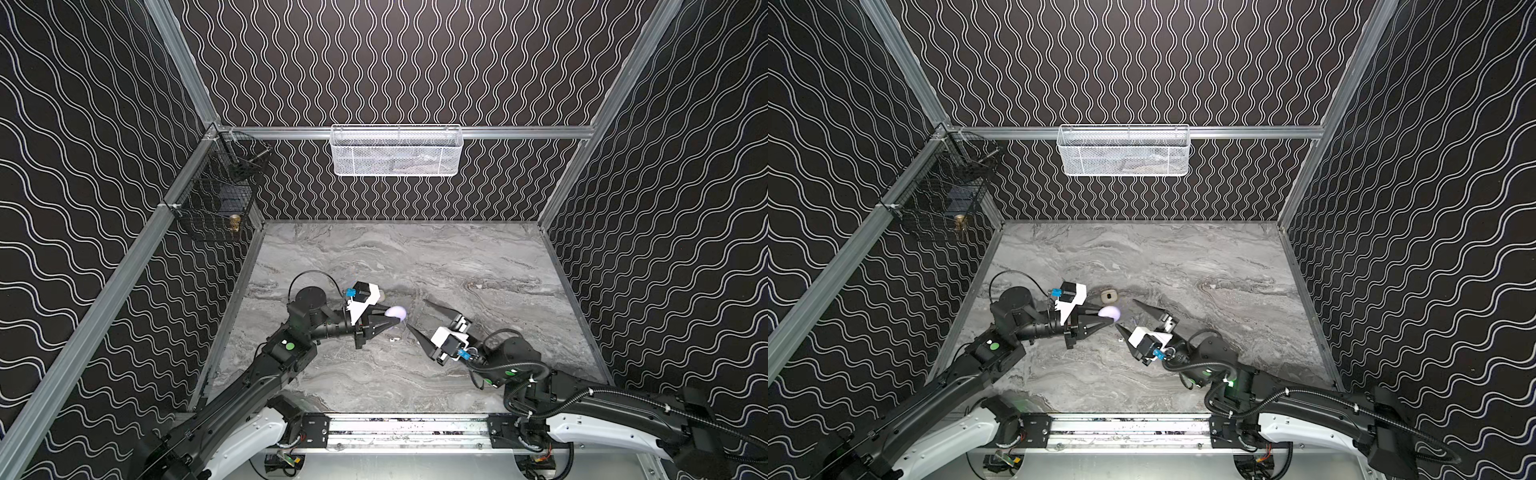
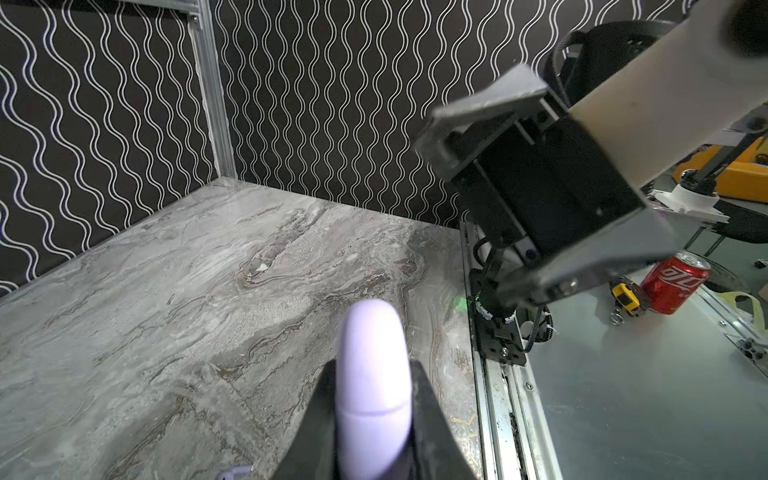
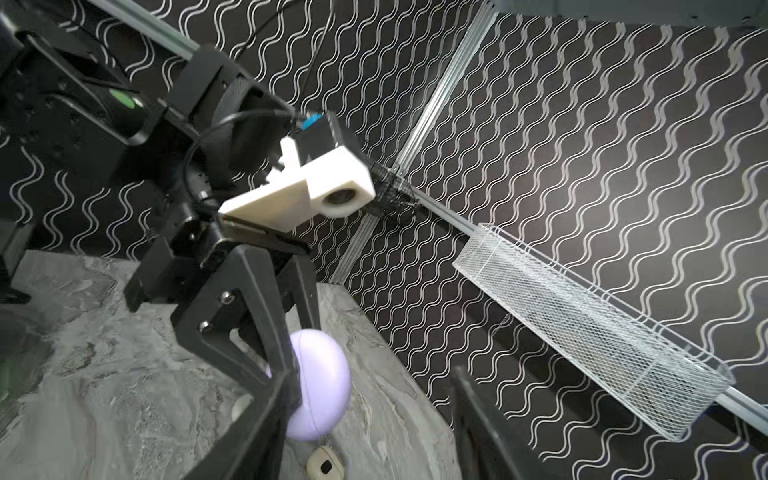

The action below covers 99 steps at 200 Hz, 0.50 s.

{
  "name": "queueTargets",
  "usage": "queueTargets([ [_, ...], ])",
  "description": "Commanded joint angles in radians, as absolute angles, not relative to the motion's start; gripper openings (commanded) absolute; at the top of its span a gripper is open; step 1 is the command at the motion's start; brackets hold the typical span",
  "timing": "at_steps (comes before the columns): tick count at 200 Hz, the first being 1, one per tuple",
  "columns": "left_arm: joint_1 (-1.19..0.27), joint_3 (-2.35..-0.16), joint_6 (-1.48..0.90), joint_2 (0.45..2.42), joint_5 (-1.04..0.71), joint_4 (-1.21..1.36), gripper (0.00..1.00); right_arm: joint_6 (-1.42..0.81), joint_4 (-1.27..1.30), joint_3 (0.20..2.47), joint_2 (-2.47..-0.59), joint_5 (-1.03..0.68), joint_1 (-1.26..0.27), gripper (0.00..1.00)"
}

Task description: Insert the wireless bluetooth earbuds into the charging case

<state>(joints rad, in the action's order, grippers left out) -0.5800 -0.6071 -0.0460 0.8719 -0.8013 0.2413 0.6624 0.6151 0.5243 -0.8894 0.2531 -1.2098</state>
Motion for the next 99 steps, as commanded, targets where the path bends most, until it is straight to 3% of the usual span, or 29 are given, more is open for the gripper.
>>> queueTargets([
  [1, -0.580, -0.601, -0.019, 0.863, -0.850, 0.301, 0.00, 0.647, 0.612, 0.560, -0.933, 0.256, -1.210, 0.62],
  [99, -0.588, -0.595, -0.011, 0.855, -0.889, 0.310, 0.00, 0.619, 0.659, 0.618, -1.016, 0.387, -1.191, 0.58],
])
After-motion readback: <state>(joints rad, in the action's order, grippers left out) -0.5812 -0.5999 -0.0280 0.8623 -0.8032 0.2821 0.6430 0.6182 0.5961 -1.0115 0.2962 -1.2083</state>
